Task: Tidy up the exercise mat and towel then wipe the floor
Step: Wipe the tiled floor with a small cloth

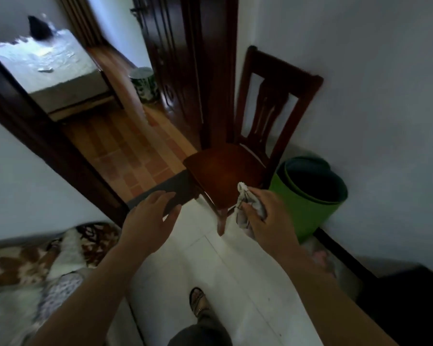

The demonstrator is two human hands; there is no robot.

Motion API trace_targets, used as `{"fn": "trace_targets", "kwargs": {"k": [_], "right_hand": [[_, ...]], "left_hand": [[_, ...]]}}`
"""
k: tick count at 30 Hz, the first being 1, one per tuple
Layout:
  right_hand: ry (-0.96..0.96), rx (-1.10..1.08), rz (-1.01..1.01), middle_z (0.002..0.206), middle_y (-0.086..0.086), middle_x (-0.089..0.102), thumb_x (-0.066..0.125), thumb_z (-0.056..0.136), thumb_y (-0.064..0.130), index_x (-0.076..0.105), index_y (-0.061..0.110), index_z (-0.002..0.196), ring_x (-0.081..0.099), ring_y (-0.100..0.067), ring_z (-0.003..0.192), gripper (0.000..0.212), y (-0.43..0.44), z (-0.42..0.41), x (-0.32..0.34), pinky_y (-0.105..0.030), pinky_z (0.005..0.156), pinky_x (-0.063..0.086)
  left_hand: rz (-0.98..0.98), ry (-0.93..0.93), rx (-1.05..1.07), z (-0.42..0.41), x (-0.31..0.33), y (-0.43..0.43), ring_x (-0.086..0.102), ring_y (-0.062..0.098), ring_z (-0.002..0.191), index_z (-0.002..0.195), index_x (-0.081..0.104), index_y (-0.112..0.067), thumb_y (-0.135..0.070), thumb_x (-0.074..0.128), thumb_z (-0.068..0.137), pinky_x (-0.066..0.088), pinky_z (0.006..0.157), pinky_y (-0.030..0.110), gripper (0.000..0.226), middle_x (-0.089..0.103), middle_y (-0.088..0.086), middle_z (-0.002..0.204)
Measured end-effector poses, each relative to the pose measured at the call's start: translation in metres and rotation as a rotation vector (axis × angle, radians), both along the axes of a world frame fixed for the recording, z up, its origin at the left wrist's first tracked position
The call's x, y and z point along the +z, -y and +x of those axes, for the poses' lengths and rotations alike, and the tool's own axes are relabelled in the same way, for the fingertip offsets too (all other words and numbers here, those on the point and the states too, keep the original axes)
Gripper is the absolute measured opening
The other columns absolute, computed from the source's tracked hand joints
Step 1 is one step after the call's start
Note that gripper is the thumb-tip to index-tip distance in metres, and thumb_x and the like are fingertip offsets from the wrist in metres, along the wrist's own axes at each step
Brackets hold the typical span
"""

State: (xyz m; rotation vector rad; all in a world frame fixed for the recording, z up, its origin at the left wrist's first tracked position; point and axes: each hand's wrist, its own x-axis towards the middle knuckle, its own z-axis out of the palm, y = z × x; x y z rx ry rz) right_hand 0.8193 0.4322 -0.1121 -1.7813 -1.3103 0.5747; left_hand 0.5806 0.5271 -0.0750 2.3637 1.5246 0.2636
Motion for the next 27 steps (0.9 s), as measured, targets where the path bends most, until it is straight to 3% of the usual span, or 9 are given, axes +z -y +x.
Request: {"fn": "trace_targets", "kwargs": {"k": [2, 8, 16, 21, 27], "right_hand": [[0.019, 0.022, 0.016, 0.109, 0.004, 0.057, 0.047, 0.088, 0.045, 0.057, 0.026, 0.118, 0.055, -0.008, 0.098, 0.037, -0.04, -0.008, 0.005, -0.033, 0.086, 0.049], [0.03, 0.058, -0.004, 0.111, 0.004, 0.058, 0.051, 0.088, 0.041, 0.058, 0.024, 0.118, 0.056, -0.007, 0.1, 0.035, -0.146, -0.012, 0.001, -0.032, 0.089, 0.049], [0.025, 0.049, -0.137, 0.113, 0.005, 0.054, 0.057, 0.09, 0.03, 0.057, 0.025, 0.118, 0.055, -0.005, 0.099, 0.028, -0.217, 0.005, -0.026, -0.018, 0.084, 0.046], [-0.006, 0.084, -0.156, 0.113, 0.009, 0.052, 0.057, 0.09, 0.034, 0.057, 0.029, 0.119, 0.054, -0.007, 0.104, 0.03, -0.291, 0.032, -0.038, -0.03, 0.09, 0.05], [-0.012, 0.121, -0.124, 0.116, 0.01, 0.05, 0.055, 0.09, 0.035, 0.054, 0.034, 0.123, 0.051, -0.008, 0.108, 0.032, -0.391, 0.077, -0.035, -0.023, 0.089, 0.047]], "left_hand": [[-0.005, 0.005, 0.017, -0.014, -0.001, -0.037, 0.052, 0.025, 0.117, 0.133, 0.047, -0.019, -0.047, 0.039, 0.094, 0.045, 0.094, 0.04, 0.048, 0.049, 0.004, 0.136], [0.001, 0.005, 0.105, -0.04, -0.003, -0.139, 0.053, 0.023, 0.113, 0.134, 0.046, -0.021, -0.048, 0.036, 0.094, 0.047, 0.088, 0.037, 0.05, 0.049, 0.002, 0.134], [-0.123, -0.038, 0.132, -0.039, -0.031, -0.215, 0.05, 0.02, 0.119, 0.135, 0.044, -0.022, -0.046, 0.039, 0.094, 0.044, 0.094, 0.038, 0.048, 0.047, 0.001, 0.137], [-0.159, -0.049, 0.189, -0.016, -0.041, -0.272, 0.05, 0.019, 0.118, 0.135, 0.044, -0.024, -0.046, 0.04, 0.094, 0.043, 0.093, 0.033, 0.047, 0.047, 0.001, 0.137], [-0.133, -0.081, 0.181, 0.038, -0.031, -0.357, 0.056, 0.017, 0.109, 0.132, 0.046, -0.025, -0.047, 0.037, 0.094, 0.043, 0.086, 0.029, 0.045, 0.05, -0.003, 0.133]]}}
